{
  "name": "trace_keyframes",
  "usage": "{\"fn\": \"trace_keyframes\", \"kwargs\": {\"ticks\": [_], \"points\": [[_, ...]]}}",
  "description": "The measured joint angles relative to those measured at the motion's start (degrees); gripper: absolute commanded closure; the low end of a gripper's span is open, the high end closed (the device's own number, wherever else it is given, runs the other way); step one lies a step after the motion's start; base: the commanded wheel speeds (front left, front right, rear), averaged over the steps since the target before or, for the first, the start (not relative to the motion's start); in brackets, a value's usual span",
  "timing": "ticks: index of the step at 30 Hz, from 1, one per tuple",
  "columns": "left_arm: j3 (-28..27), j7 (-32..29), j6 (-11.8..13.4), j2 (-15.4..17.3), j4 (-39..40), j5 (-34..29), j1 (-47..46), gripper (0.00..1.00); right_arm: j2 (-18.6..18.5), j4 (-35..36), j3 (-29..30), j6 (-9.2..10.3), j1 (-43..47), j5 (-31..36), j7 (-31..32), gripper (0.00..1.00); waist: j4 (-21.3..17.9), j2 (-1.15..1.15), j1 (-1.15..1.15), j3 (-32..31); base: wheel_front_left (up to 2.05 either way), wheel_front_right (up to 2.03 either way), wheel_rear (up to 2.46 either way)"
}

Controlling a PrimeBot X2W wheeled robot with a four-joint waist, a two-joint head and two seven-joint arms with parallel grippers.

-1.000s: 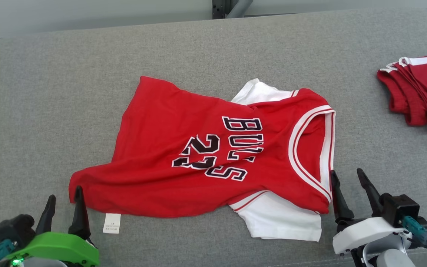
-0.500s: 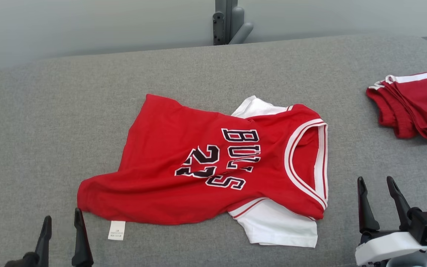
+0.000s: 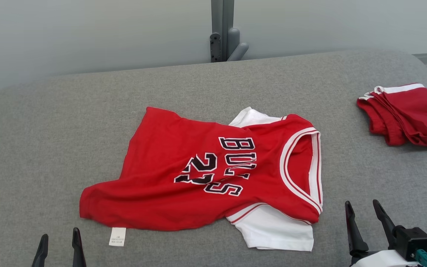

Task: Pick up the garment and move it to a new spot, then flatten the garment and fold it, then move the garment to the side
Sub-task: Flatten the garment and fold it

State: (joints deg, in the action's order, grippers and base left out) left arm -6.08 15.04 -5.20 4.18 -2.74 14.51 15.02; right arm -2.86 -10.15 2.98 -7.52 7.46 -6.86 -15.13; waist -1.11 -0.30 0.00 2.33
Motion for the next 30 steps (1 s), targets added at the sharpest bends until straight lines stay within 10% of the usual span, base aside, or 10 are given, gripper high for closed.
{"fn": "trace_keyframes", "kwargs": {"ticks": [30], "points": [[1.3, 0.0, -2.1, -0.9, 1.4, -3.0, -1.3, 0.0, -0.1, 3.5, -3.4, 0.01, -1.6, -2.3, 0.0, 0.0, -0.5, 0.0, 0.0, 0.6, 0.0, 0.0, 0.0]]}}
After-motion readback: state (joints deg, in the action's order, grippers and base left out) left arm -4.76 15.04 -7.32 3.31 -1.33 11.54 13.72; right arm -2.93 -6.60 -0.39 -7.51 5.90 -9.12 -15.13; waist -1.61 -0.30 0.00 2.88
